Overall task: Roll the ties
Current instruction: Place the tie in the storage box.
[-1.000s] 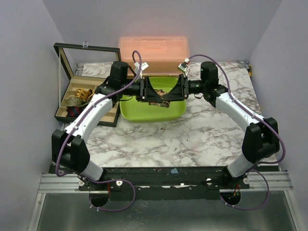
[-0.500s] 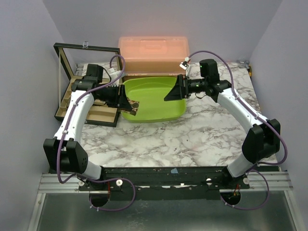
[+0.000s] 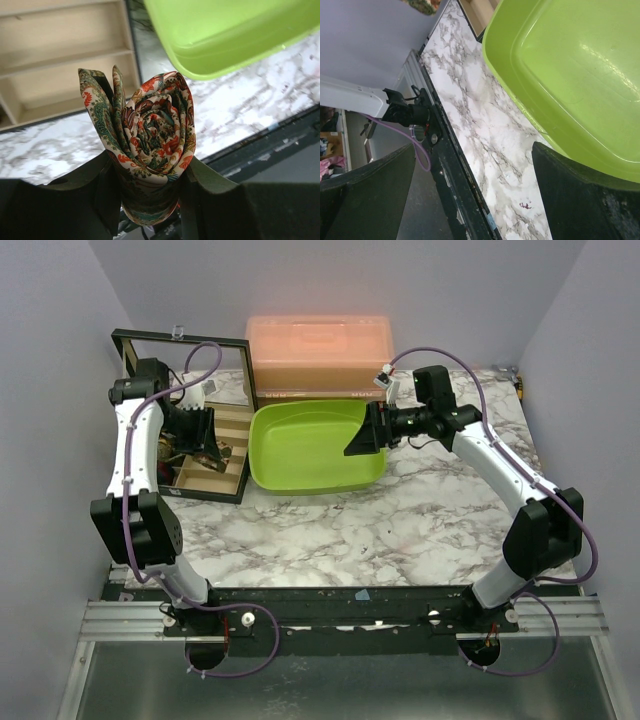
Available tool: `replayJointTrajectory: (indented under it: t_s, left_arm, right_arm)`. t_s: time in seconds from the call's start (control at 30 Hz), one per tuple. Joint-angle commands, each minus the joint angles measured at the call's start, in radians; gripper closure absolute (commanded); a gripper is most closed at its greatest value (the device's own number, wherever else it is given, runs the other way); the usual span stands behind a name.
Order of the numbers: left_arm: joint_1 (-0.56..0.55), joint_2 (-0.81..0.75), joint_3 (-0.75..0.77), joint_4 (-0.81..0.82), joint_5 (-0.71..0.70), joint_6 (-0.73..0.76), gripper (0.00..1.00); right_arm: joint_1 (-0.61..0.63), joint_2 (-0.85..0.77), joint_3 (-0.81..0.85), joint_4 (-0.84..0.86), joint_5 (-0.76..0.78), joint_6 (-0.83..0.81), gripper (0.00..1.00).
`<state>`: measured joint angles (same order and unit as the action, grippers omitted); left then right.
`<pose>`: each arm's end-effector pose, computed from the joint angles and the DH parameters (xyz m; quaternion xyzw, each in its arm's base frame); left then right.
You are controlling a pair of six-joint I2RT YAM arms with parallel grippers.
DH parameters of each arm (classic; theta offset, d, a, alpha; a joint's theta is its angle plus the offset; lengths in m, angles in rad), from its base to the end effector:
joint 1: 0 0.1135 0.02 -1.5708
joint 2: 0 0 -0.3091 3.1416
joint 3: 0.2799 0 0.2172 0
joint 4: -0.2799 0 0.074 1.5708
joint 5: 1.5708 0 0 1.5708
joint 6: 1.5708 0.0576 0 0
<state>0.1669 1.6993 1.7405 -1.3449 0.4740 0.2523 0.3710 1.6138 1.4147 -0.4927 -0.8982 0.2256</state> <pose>0.2990 0.0237 0.3678 0.0724 0.9612 -0.2007 0.1750 0.2953 0.1632 0.3697 -0.2434 0.7997 0.4882 0.2509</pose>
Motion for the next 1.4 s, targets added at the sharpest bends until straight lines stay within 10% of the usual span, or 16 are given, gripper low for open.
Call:
replayJointTrajectory:
  t_s: [0.0,1.37]
  left_arm:
    - [0.013,0.077,0.060,-0.029,-0.124,0.041,1.00]
    - [0.020,0.285,-0.255,0.316,-0.356,-0.088,1.00]
  right_arm:
    - [-0.006,-0.035,-0.005,-0.028,0.036,-0.035,0.00]
    - [-0.015,-0.014,-0.017,-0.061,0.090,-0.043,0.00]
